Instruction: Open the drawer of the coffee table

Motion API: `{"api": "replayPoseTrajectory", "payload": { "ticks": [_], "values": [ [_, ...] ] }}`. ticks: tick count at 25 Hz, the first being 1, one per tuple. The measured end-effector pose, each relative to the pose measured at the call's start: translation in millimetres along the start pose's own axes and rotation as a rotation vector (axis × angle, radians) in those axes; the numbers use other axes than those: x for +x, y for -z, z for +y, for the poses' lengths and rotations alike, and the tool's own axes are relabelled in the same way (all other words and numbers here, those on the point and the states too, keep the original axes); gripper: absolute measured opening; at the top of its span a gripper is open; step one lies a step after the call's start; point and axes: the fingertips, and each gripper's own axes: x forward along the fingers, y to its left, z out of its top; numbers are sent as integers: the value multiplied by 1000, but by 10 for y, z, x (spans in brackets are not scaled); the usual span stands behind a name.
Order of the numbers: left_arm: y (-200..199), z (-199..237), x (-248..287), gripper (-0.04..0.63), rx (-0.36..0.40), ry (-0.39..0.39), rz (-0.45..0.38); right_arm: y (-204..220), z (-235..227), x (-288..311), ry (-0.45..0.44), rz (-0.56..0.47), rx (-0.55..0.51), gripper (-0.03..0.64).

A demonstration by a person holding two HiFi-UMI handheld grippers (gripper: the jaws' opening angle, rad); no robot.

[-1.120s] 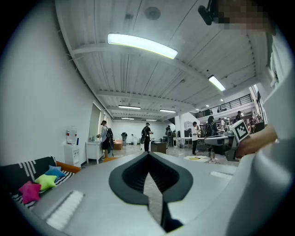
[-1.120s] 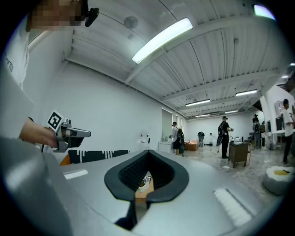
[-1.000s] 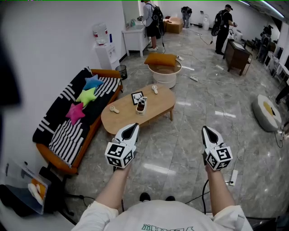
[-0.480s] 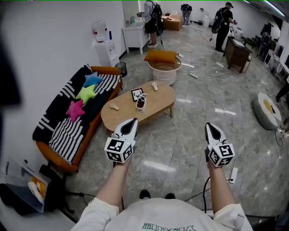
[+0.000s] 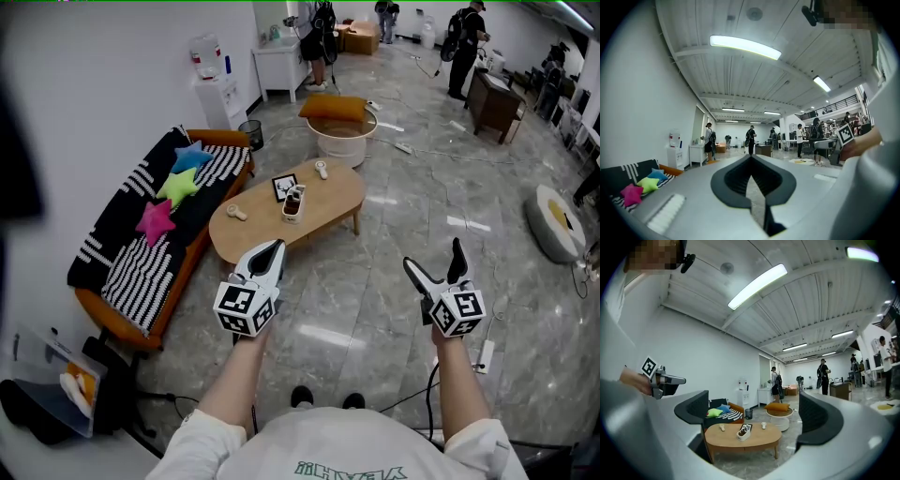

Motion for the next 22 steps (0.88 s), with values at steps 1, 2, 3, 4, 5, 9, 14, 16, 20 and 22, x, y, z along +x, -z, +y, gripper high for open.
{"api": "replayPoseTrajectory", "payload": {
  "ticks": [1, 2, 3, 4, 5, 9, 14, 16, 20, 22],
  "values": [
    [8, 8, 0, -2, 0, 0, 2, 14, 8, 9, -2, 3, 2, 589],
    [19, 14, 0, -2, -1, 1, 4, 31, 13, 16, -4, 8, 4, 589],
    [34, 22, -3, -2, -1, 1, 8, 50, 20, 20, -5, 14, 4, 589],
    [52, 35, -9, -2, -2, 2, 12, 71, 32, 26, -7, 19, 4, 589],
    [72, 52, -16, -2, -2, 3, 16, 94, 49, 34, -9, 24, 5, 589],
    [166, 115, -39, -2, -1, 16, 31, 188, 146, 79, -17, 40, 4, 589],
    [256, 290, -49, -2, 1, 49, 39, 272, 327, 184, -4, 55, 1, 589],
    [292, 386, -40, -2, 1, 61, 39, 297, 399, 235, 4, 60, -4, 589],
    [344, 522, -5, -2, 2, 92, 32, 299, 511, 244, 32, 65, -13, 589],
    [363, 549, 31, -2, 7, 107, 27, 312, 535, 217, 49, 68, -12, 589]
  ]
}}
